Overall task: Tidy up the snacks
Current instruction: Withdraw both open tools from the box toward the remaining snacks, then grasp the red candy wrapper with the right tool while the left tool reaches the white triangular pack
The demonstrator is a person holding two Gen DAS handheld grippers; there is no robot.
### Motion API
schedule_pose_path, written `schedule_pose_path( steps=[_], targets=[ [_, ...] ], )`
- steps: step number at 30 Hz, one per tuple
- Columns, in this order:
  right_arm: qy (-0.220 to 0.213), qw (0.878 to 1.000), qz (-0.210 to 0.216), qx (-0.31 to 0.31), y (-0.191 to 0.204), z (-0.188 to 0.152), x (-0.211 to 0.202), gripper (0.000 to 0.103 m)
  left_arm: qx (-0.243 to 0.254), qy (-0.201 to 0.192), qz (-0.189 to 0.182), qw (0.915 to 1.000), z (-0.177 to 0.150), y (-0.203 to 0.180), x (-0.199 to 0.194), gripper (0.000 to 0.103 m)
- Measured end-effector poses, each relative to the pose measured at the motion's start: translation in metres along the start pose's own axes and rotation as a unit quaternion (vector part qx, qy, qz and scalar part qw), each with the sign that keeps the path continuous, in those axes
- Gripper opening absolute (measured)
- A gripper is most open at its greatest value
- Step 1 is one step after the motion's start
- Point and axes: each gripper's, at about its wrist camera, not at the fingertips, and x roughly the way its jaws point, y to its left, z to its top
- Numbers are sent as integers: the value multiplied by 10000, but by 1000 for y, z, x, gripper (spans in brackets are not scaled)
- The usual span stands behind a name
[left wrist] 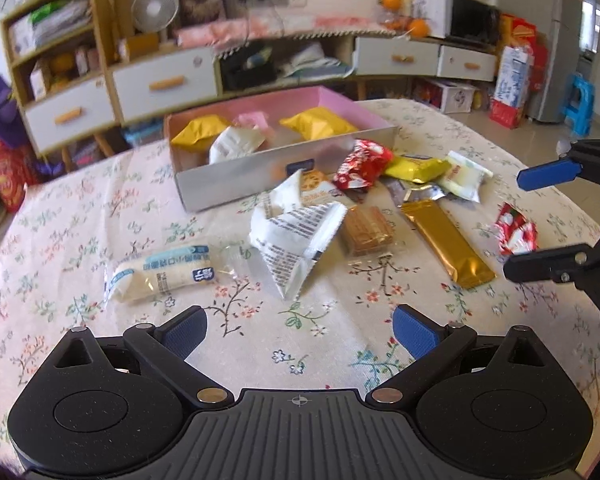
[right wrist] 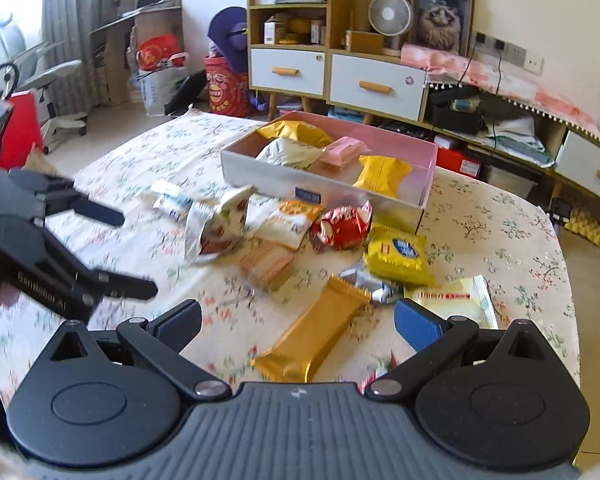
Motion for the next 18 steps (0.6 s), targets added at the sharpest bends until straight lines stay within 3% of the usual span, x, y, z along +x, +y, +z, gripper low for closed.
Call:
schedule_pose_path(
  steps=[7,12,18],
  targets=[
    [170,9998,-15,-56,-3,-34,-4,103,-16,-11,-417,9991,-17,-14,5,100],
    [269,9995,-99,150,-12,-48,-1,103,165,-27,-447,9989,-27,-25,19,100],
    [411,9986,-177,268,-20,-59,11,102,-93,-261,-450,9986,-30,-17,30,103]
  ],
)
